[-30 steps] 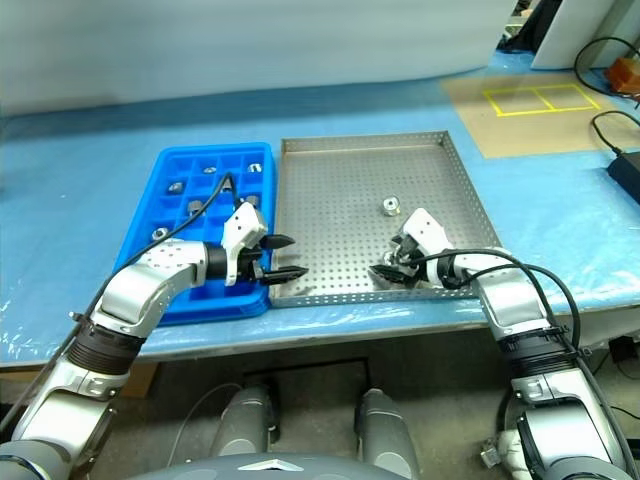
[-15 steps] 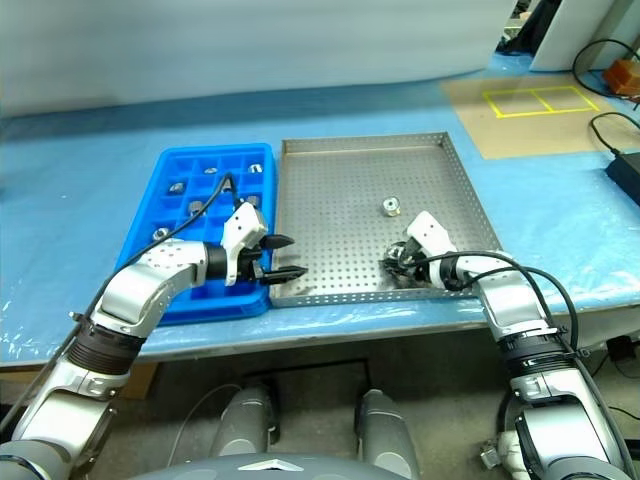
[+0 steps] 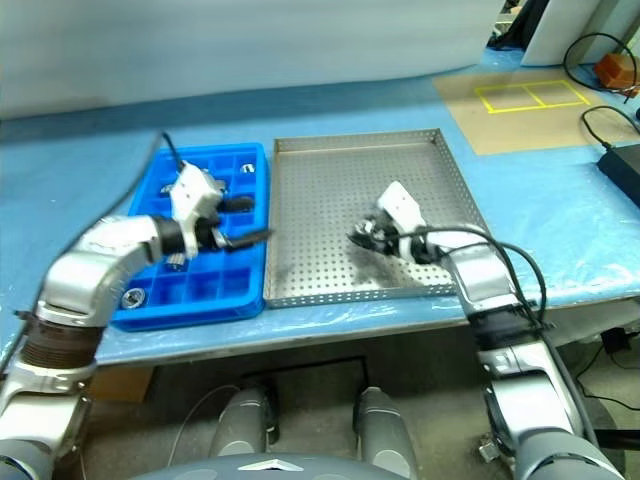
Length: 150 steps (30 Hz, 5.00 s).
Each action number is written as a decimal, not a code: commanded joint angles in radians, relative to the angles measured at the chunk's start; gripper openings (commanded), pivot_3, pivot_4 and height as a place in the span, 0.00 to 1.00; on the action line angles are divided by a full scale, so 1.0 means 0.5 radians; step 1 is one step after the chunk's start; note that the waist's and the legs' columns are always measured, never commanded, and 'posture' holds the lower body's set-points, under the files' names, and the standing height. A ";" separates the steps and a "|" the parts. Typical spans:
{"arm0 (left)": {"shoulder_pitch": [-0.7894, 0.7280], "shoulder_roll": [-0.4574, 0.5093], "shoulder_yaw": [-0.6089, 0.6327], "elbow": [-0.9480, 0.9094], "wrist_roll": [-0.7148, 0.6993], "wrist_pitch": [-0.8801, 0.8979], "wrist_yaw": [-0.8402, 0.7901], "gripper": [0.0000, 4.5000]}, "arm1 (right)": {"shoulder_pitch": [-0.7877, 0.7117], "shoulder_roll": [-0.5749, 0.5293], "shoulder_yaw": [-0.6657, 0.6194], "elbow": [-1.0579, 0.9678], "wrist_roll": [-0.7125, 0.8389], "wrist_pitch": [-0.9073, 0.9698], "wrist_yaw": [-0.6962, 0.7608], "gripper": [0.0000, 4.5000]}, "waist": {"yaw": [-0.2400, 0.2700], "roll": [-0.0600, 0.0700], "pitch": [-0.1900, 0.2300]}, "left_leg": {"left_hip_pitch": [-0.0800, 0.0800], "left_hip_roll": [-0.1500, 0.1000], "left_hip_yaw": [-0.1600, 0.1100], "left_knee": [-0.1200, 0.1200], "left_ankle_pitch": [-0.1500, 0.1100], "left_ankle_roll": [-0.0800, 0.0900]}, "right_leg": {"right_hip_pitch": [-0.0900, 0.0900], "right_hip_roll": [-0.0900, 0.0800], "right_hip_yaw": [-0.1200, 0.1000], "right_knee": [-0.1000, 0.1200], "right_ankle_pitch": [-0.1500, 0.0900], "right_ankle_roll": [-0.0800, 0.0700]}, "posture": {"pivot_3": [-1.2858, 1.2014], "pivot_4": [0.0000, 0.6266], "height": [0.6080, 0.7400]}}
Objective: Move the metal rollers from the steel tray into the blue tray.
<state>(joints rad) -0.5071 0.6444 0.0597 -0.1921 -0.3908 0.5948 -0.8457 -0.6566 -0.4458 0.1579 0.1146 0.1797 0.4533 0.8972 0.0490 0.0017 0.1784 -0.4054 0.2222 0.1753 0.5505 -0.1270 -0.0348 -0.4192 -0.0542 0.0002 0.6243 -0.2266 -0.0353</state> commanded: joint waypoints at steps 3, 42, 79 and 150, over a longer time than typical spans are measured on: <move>0.104 0.207 0.283 -0.002 -0.022 0.004 0.029 0.87 | -0.300 0.301 0.089 0.178 0.009 -0.144 -0.014 0.38 | 0.004 -0.001 0.001 | -0.002 0.000 0.000 0.000 -0.001 0.002 | 0.000 -0.001 -0.001 -0.003 0.000 0.000 | 0.53 0.24 1.00; 0.363 0.307 0.531 -0.176 -0.155 0.224 0.364 0.87 | -0.956 1.407 0.130 1.890 -0.380 -1.050 -0.547 0.38 | 0.094 -0.004 0.001 | -0.015 0.003 -0.008 -0.007 0.009 -0.017 | -0.009 -0.003 -0.016 0.001 -0.002 -0.003 | 0.57 0.24 1.00; 0.475 0.302 0.691 -0.244 -0.262 0.265 0.434 0.87 | -1.297 1.838 0.152 2.180 -0.354 -1.174 -0.646 0.38 | 0.102 -0.004 0.001 | -0.020 0.003 -0.011 -0.008 0.010 -0.017 | -0.013 -0.004 -0.019 0.001 -0.003 -0.004 | 0.61 0.24 1.00; -0.326 -0.267 -0.242 0.600 -0.024 -0.117 -0.061 0.87 | 0.503 -0.232 -0.602 -0.109 -0.147 -0.160 -0.714 0.75 | -0.025 -0.007 -0.001 | -0.007 0.001 -0.009 0.016 0.008 -0.013 | 0.001 0.001 -0.003 0.010 0.002 -0.002 | 0.40 0.24 1.00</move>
<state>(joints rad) -0.6459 0.5146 -0.0595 0.1159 -0.4073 0.5542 -0.8633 -0.4181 -0.5385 -0.0884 0.1118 0.0834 0.3708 0.5428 0.0366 -0.0017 0.1778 -0.4087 0.2225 0.1715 0.5584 -0.1236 -0.0406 -0.4184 -0.0534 -0.0011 0.6276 -0.2253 -0.0355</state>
